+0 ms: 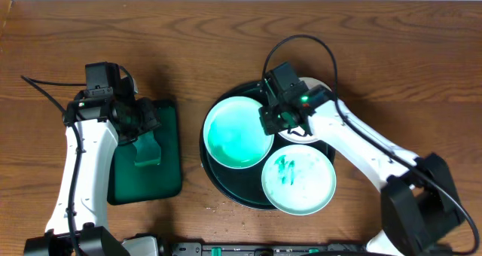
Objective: Clean dirty plates on tray and stack at the side
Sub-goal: 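Lift the cleaned plate by its rim with the right gripper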
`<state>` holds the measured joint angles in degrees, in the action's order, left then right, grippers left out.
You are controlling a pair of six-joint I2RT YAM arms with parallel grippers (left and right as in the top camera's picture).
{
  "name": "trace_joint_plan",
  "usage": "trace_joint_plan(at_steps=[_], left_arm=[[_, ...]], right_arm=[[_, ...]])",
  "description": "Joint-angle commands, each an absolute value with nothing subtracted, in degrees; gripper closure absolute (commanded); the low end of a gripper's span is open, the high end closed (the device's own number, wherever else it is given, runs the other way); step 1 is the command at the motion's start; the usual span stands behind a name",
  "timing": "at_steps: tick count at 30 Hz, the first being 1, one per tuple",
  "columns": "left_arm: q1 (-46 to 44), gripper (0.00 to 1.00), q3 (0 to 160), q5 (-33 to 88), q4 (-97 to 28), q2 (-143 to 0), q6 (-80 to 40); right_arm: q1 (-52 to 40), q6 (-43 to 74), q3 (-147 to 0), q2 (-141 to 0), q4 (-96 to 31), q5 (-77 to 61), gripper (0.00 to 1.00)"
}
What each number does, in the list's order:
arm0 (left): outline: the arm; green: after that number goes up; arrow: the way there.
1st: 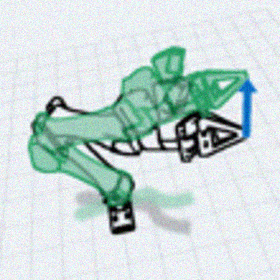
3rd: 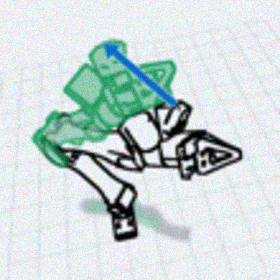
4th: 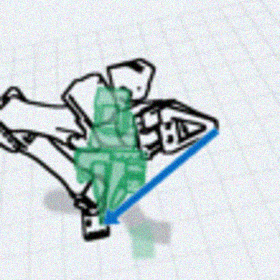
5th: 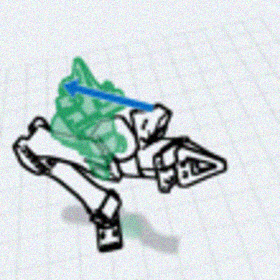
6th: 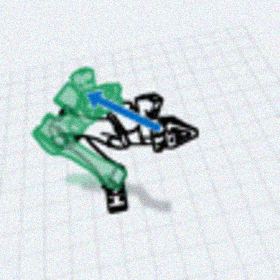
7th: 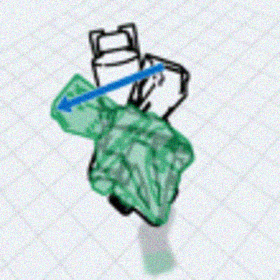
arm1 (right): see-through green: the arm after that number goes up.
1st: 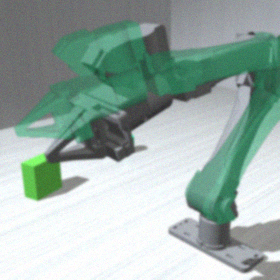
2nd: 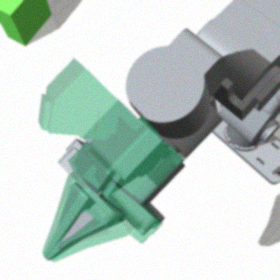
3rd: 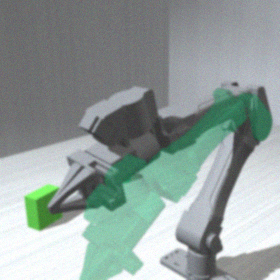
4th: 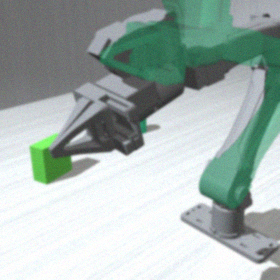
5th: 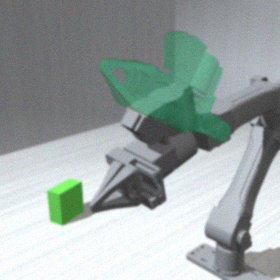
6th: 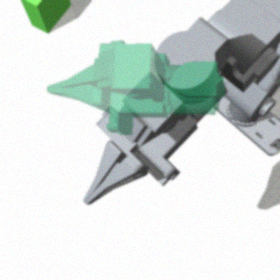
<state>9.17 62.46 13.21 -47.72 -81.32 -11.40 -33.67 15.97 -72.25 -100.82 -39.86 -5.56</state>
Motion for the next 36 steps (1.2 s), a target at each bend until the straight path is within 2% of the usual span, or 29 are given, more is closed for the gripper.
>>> trace_joint_plan(at_steps=[1, 17, 19, 22, 23, 25, 36], left_arm=[[9.19, 0.50, 63.72, 13.52, -47.94, -80.90, -11.73], [9.19, 0.48, 63.70, 13.50, -47.92, -81.89, -11.73], [9.19, 0.45, 63.70, 13.50, -47.92, -82.06, -11.70], [9.19, 0.44, 63.70, 13.50, -47.94, -82.43, -11.70], [9.19, 0.50, 63.70, 13.50, -47.94, -82.65, -11.70], [9.19, 0.52, 63.70, 13.50, -47.94, -83.02, -11.70], [9.19, 0.52, 63.70, 13.52, -47.94, -84.99, -11.70]], right_arm=[[-34.22, 15.00, -72.23, -99.33, -41.01, -0.51, 0.99], [-34.22, 9.80, -73.19, -93.21, -42.65, 14.79, 0.99], [-34.24, 8.62, -73.69, -91.79, -42.65, 16.82, 0.99], [-34.24, 5.15, -74.04, -89.93, -42.52, 18.33, 0.99], [-34.24, 4.01, -74.06, -89.21, -42.52, 19.62, 0.99], [-34.37, 2.35, -74.06, -88.23, -42.59, 22.11, 0.99], [-43.16, -16.86, -74.06, -86.85, -39.57, 44.75, 0.99]])
